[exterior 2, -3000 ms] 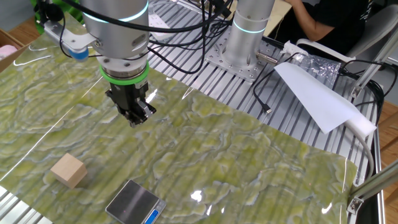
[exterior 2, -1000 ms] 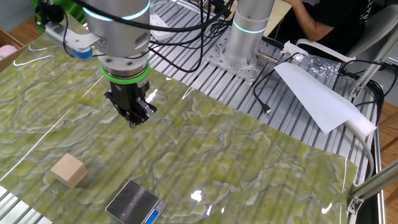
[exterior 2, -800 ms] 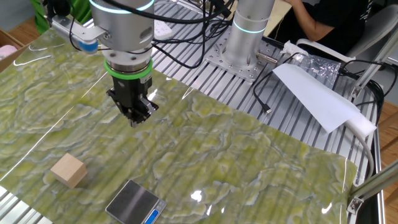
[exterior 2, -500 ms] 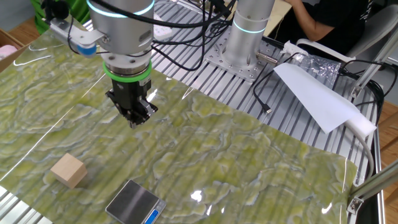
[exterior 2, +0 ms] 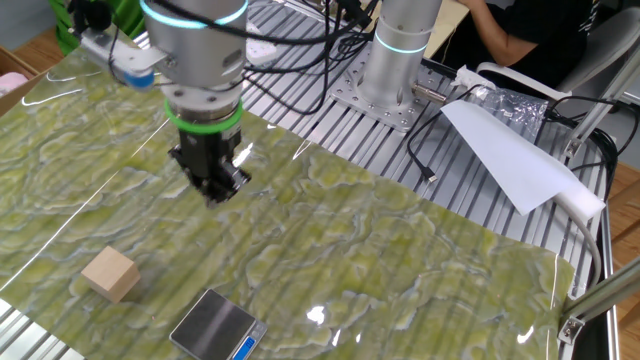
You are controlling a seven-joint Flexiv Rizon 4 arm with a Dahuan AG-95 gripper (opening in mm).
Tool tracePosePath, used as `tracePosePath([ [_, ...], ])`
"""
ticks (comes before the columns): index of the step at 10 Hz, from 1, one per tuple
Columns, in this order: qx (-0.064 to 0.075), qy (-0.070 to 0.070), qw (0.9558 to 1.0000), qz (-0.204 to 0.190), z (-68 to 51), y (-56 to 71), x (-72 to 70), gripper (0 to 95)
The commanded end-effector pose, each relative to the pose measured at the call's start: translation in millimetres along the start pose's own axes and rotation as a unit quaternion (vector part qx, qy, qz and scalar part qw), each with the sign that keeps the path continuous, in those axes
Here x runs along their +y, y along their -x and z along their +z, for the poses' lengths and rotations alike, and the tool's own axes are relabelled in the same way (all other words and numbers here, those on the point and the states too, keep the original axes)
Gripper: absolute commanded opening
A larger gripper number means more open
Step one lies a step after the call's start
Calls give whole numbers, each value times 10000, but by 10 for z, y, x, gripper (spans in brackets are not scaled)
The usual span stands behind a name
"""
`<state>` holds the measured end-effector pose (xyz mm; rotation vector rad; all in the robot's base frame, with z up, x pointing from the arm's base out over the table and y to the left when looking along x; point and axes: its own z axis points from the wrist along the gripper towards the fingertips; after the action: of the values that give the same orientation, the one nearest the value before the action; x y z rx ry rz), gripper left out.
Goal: Place the block on the scale
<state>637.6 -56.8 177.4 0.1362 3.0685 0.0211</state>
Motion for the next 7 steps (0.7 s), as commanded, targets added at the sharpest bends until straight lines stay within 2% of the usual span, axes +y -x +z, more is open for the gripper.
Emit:
tracePosePath([
  [1,-8,-43,10000,-5,-10,86,22,0],
  [3,2,-118,9999,-39,-85,219,92,0],
  [4,16,-104,9999,-42,-145,314,113,0],
  [6,34,-92,9999,-100,-196,491,65,0],
  [7,38,-100,9998,-178,-195,651,-29,0],
])
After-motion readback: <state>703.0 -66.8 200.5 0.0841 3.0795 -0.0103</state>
